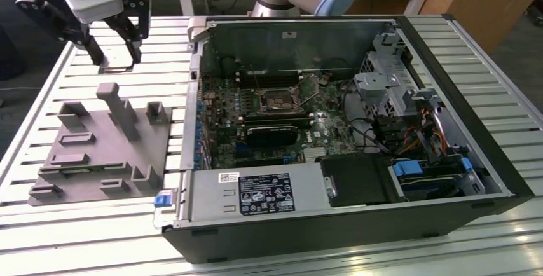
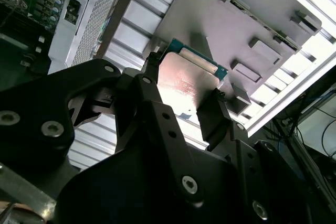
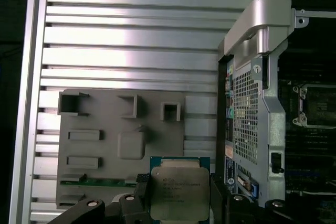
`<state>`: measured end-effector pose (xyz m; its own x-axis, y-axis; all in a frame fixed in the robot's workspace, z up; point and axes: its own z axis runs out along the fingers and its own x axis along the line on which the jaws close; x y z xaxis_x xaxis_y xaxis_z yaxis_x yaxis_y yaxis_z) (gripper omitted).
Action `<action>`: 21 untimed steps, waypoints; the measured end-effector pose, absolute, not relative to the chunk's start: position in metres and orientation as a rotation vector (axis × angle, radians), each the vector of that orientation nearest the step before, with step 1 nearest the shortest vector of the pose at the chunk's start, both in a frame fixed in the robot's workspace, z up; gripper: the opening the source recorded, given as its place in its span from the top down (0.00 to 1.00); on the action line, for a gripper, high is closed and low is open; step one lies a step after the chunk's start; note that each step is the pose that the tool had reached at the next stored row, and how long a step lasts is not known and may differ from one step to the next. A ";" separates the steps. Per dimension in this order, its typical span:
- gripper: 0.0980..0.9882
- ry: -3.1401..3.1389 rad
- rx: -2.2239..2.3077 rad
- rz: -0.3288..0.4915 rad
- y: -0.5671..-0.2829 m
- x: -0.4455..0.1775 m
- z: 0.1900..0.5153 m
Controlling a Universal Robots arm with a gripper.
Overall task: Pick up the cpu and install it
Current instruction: 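Pick up the cpu and move it towards the insertion slot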
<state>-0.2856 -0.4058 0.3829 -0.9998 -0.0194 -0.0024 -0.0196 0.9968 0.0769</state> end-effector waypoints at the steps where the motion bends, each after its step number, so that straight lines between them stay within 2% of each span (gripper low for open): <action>1: 0.50 3.137 -0.031 0.121 -0.406 -0.284 0.383; 21: 0.50 3.137 -0.031 0.121 -0.406 -0.257 0.383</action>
